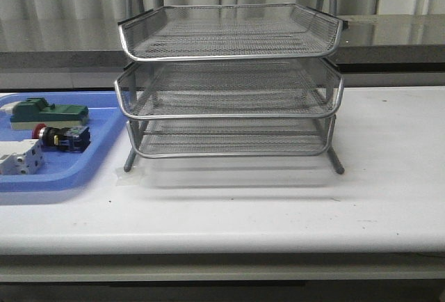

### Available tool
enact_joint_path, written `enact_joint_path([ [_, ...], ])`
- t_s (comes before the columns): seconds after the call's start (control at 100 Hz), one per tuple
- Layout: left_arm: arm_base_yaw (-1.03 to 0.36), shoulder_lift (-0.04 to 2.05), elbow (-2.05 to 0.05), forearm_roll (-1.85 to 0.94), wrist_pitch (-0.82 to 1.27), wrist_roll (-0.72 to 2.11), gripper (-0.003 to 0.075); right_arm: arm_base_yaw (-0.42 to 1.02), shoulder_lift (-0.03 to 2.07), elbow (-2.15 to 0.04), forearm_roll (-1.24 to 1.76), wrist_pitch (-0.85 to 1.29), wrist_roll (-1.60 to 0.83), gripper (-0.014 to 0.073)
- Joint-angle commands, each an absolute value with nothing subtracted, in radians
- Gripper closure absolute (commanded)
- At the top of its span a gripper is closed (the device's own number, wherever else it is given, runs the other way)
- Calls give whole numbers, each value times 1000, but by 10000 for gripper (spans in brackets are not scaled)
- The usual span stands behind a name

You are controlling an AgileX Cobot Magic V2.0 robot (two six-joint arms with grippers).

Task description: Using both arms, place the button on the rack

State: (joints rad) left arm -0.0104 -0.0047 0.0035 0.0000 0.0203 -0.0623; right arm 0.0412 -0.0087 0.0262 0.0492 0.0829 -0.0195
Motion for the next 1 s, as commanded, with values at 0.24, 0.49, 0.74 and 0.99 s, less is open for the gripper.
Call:
enact_joint_path([
  [0.24,-8,-37,38,-6,-60,-68,741,36,-1,-105,96,72,-23,652],
  [0.49,-8,-37,38,-6,-60,-68,741,36,237,-405,142,369,-23,652],
  [0.74,-8,-37,38,-6,-60,-68,741,36,527,-661,181,635,-23,652],
  [0.99,-8,-37,38,-6,-60,-68,741,36,706,-690,300,639,-23,652],
])
